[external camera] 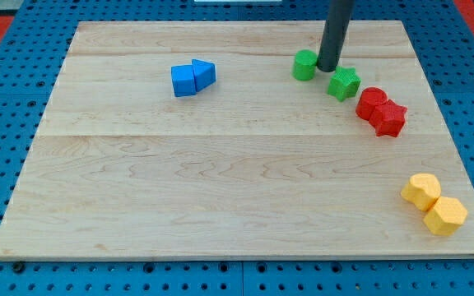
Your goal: Move the green star to the top left of red circle
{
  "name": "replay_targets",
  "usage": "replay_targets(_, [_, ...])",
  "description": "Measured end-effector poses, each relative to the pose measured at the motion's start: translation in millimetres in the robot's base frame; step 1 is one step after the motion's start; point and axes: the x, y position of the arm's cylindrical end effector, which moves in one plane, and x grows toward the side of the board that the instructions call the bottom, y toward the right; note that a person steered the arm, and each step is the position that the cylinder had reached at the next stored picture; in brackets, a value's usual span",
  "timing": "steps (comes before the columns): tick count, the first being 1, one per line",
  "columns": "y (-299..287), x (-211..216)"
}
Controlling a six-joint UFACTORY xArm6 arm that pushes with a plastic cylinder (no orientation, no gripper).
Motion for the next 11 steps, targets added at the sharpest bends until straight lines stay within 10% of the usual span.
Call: replay_targets(11, [81, -13])
